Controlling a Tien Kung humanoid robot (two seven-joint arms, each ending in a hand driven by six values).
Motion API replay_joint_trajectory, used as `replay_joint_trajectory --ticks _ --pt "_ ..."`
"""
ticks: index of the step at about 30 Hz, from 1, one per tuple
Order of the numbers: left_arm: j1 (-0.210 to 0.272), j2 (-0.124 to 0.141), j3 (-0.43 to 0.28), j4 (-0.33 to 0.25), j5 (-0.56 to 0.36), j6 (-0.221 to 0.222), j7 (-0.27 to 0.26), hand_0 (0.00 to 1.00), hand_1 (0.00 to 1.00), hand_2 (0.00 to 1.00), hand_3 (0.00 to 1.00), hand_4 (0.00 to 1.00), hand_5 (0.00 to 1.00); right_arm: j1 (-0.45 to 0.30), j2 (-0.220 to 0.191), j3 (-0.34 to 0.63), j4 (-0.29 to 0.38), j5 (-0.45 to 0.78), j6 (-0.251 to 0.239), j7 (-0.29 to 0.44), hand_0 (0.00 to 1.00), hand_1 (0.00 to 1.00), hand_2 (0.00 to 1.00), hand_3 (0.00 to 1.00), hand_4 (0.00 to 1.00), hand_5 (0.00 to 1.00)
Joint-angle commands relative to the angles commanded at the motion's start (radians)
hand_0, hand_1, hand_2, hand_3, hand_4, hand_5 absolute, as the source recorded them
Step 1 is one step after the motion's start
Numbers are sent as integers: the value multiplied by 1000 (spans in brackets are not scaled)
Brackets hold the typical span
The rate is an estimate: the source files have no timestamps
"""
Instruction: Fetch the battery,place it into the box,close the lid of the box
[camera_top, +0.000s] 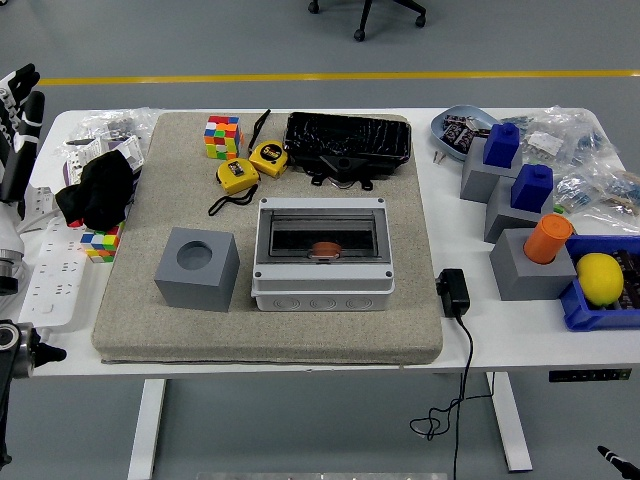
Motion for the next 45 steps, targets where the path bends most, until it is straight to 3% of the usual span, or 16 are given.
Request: replay_joint_trajectory --ticks 5,6,9,15,23,28,33,35,36,41,42,45 --pt "-12 9 13 -7 -4 13 -7 849 911 845 816 998 961 39 -16 -67 2 38 -55 28 500 342 306 194 849 507" --pt "-17 11 17 -7 -3 14 -9 843 907 839 808 998 948 47 -20 -80 5 48 -68 36 379 225 220 122 686 461" --pt "-33 13 24 -10 11 27 -16 843 907 839 808 998 948 75 -33 -93 18 57 -103 53 379 225 220 122 686 461" --pt "-60 25 22 -9 3 61 -35 841 901 830 790 998 950 136 -52 -113 46 67 -122 60 373 218 214 112 651 446" --pt "-62 14 22 -6 -12 75 -46 835 896 825 783 998 952 134 -49 -96 56 73 -166 78 378 216 210 108 617 426" --pt "-76 26 54 -3 -9 88 -57 826 887 820 778 998 950 136 -50 -138 53 125 -205 98 363 205 205 101 610 431" --pt "-87 32 73 -4 -14 92 -60 822 883 813 774 998 943 144 -45 -152 49 127 -201 81 354 201 206 101 650 442" --pt "-89 27 81 0 -17 90 -59 822 883 813 774 998 943 148 -48 -181 38 139 -172 48 354 201 206 101 650 442" --pt "-88 25 84 1 -17 90 -59 819 882 812 773 998 933 148 -50 -195 35 146 -161 36 408 299 300 202 787 559" --pt "-81 14 110 3 -13 89 -59 819 882 812 773 998 933 117 -54 -280 10 191 -128 -5 408 299 300 202 787 559" --pt "-83 15 117 5 -12 89 -59 817 880 813 771 998 930 108 -56 -301 5 208 -118 -14 582 580 576 507 957 683" --pt "-89 16 129 2 -9 90 -60 817 880 813 771 998 930 85 -57 -301 1 206 -113 -22 582 580 576 507 957 683"
